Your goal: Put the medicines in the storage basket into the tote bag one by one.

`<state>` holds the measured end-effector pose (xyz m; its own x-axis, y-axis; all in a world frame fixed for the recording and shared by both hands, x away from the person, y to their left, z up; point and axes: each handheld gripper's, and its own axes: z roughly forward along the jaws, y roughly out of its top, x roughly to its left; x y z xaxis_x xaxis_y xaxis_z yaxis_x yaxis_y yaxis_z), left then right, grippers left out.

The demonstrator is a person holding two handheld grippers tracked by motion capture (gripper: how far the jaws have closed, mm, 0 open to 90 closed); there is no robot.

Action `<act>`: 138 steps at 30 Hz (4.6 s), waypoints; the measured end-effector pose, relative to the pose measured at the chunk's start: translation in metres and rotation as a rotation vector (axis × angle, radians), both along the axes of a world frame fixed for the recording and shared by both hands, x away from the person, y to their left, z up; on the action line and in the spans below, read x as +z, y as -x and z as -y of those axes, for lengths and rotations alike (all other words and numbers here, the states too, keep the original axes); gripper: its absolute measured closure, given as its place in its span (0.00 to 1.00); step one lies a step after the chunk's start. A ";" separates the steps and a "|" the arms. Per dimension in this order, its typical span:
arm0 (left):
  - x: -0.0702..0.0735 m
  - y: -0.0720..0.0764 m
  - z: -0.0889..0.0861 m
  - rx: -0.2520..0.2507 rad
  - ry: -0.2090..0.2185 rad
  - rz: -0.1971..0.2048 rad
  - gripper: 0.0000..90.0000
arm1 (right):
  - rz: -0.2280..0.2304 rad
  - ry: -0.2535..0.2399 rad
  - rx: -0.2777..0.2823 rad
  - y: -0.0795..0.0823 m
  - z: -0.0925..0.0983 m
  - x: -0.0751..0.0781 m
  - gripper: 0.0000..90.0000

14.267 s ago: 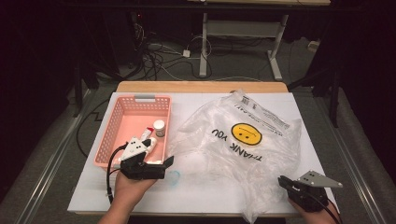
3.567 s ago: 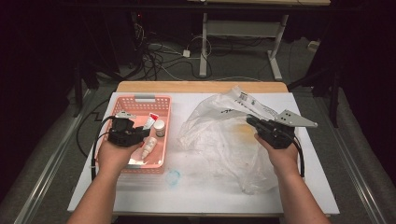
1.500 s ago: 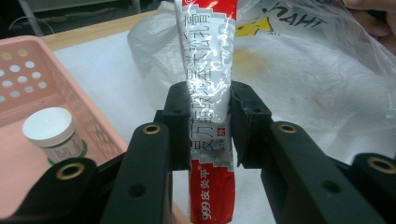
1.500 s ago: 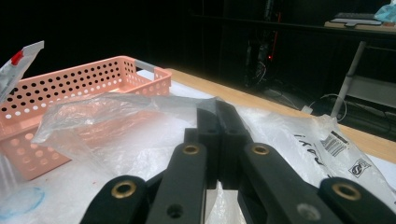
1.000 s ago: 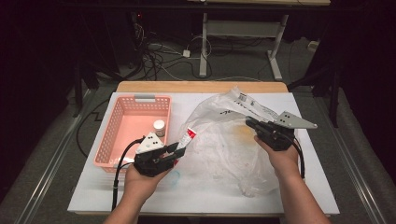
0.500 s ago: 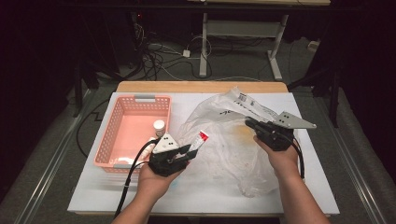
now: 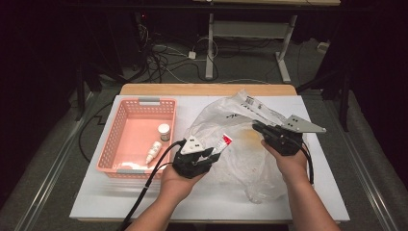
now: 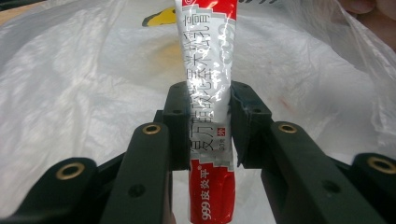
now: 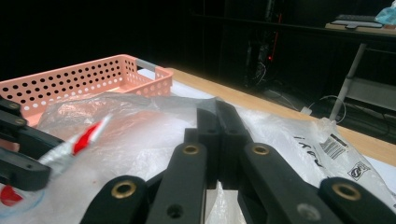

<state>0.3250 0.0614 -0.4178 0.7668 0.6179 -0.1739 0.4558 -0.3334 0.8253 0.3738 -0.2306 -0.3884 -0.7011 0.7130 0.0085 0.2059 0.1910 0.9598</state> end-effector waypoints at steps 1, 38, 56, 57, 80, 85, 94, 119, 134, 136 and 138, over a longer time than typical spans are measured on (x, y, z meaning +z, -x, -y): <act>-0.001 -0.002 0.003 -0.002 -0.002 -0.001 0.77 | 0.000 0.000 0.000 0.000 0.000 0.000 1.00; -0.042 -0.064 0.082 0.020 -0.077 -0.023 0.77 | -0.006 -0.013 -0.001 -0.002 0.003 -0.001 1.00; -0.062 -0.076 0.094 0.052 -0.063 -0.029 0.60 | -0.011 -0.020 -0.007 -0.004 0.006 -0.001 1.00; -0.062 -0.076 0.093 0.048 -0.069 -0.032 0.57 | -0.012 -0.019 -0.006 -0.004 0.006 -0.001 1.00; -0.038 -0.035 0.073 -0.100 0.020 -0.064 0.30 | -0.011 -0.018 -0.006 -0.003 0.006 0.000 1.00; -0.034 -0.024 0.065 -0.111 0.016 -0.065 0.22 | -0.013 -0.018 -0.010 -0.003 0.006 -0.001 1.00; -0.020 -0.003 0.048 -0.103 0.032 -0.058 0.08 | -0.008 -0.018 -0.008 -0.002 0.005 0.000 1.00; -0.003 0.028 -0.042 -0.005 0.003 -0.013 0.00 | -0.005 -0.006 -0.009 0.000 0.005 0.001 1.00; -0.002 0.024 -0.093 0.121 0.004 -0.019 0.00 | -0.005 -0.014 -0.008 0.000 0.006 0.002 1.00; -0.002 0.023 -0.099 0.143 -0.002 -0.018 0.00 | -0.007 -0.009 -0.004 0.000 0.004 0.001 1.00; -0.002 0.021 -0.105 0.163 -0.005 -0.020 0.00 | -0.009 -0.009 -0.002 0.000 0.004 0.001 1.00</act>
